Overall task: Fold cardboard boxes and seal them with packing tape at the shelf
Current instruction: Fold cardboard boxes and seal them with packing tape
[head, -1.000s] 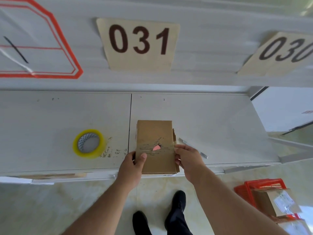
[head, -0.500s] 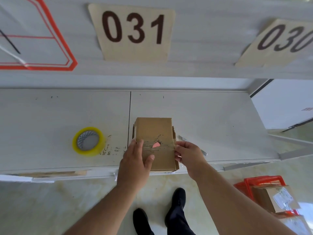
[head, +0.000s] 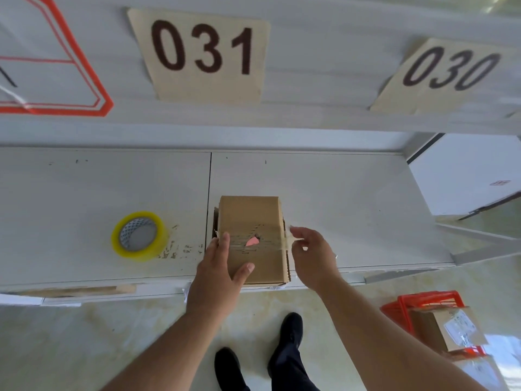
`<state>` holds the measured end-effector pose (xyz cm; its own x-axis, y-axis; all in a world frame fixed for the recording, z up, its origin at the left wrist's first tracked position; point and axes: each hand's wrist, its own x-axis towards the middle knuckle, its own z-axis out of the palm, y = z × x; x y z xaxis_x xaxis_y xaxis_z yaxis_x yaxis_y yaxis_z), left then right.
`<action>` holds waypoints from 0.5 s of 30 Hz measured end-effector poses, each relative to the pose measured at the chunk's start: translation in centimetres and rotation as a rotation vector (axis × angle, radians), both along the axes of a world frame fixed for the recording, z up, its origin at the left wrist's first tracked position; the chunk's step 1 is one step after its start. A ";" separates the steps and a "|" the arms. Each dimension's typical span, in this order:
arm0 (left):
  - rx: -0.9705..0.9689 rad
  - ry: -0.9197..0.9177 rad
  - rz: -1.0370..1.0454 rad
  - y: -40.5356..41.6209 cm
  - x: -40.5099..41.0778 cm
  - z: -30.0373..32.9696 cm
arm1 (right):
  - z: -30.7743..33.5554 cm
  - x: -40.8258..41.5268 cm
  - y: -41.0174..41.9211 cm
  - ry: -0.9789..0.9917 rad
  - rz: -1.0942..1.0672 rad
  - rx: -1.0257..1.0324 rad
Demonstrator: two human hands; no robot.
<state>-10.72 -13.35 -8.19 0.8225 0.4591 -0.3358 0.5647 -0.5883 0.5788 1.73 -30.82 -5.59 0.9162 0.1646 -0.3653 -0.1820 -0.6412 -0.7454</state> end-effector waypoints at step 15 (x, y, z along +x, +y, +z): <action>0.424 -0.327 -0.579 -2.9 1.1 -0.5 | -0.5 0.9 0.9 0.508 -0.309 0.351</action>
<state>-9.64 -16.30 -8.73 0.9967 -0.0376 0.0719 -0.0589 -0.9446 0.3230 2.61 -29.90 -6.12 0.6693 0.1106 -0.7347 -0.6993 -0.2405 -0.6732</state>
